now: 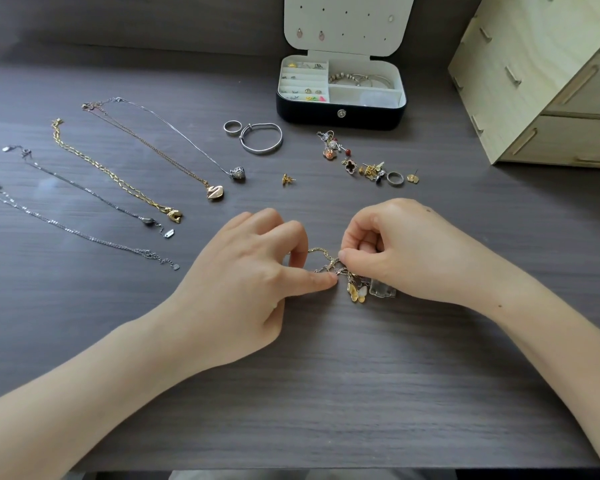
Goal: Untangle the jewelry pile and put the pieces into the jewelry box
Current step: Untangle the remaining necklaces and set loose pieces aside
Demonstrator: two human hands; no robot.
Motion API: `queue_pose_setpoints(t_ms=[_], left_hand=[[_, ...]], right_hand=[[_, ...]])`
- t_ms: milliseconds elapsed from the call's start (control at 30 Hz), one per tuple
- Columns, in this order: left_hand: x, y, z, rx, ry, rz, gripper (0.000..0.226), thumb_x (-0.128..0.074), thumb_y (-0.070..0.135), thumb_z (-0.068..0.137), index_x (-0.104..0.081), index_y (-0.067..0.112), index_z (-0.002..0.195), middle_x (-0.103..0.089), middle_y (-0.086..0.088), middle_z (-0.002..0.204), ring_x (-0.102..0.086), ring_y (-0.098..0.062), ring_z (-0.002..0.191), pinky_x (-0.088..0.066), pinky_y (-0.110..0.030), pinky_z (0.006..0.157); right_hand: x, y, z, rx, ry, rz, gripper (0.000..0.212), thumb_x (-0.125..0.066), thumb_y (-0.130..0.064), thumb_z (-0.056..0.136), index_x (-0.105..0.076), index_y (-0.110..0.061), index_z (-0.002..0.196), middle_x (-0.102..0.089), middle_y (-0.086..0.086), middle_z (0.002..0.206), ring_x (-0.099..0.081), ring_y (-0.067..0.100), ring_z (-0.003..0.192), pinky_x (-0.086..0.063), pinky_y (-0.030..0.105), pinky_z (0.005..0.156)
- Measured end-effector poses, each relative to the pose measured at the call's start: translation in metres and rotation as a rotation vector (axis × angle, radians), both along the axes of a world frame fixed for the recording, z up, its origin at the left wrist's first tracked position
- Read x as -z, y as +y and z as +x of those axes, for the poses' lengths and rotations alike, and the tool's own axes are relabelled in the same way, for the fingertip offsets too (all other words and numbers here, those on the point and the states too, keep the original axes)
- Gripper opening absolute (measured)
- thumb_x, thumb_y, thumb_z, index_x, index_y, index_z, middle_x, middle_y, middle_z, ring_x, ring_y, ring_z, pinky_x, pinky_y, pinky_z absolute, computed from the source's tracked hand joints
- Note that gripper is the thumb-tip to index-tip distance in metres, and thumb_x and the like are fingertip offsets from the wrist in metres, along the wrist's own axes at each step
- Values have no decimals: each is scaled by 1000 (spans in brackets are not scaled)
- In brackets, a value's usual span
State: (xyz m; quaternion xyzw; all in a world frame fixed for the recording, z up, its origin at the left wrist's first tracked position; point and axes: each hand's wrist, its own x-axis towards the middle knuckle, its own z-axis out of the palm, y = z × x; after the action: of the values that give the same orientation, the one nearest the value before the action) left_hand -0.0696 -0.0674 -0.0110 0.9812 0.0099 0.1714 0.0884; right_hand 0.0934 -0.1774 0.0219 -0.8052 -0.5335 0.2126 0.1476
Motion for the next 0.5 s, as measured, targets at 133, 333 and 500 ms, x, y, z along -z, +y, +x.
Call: queue_pose_setpoints(t_ms=[133, 333, 500], left_hand=[[3, 0, -1, -1, -9, -69, 55, -41, 0, 69, -74, 30, 101, -57, -1, 82, -33, -15, 72, -32, -29, 62], [5, 0, 1, -8, -20, -107, 57, -53, -8, 61, -75, 29, 97, -57, -1, 80, -31, -13, 71, -36, -30, 58], [2, -1, 0, -15, -35, -119, 53, -57, -9, 63, -76, 29, 95, -56, -1, 80, -42, -19, 67, -37, -31, 57]], right_hand=[[1, -1, 0, 28, -8, 13, 12, -63, -26, 81, -62, -25, 68, -56, -11, 54, -49, -2, 53, -36, 18, 54], [0, -3, 0, 13, -6, 24, 10, -62, -24, 80, -61, -26, 70, -57, -11, 57, -50, -1, 54, -38, 18, 56], [-4, -5, 5, -84, 54, 41, 4, -64, -25, 82, -64, -27, 78, -60, -11, 64, -51, -2, 59, -36, 14, 55]])
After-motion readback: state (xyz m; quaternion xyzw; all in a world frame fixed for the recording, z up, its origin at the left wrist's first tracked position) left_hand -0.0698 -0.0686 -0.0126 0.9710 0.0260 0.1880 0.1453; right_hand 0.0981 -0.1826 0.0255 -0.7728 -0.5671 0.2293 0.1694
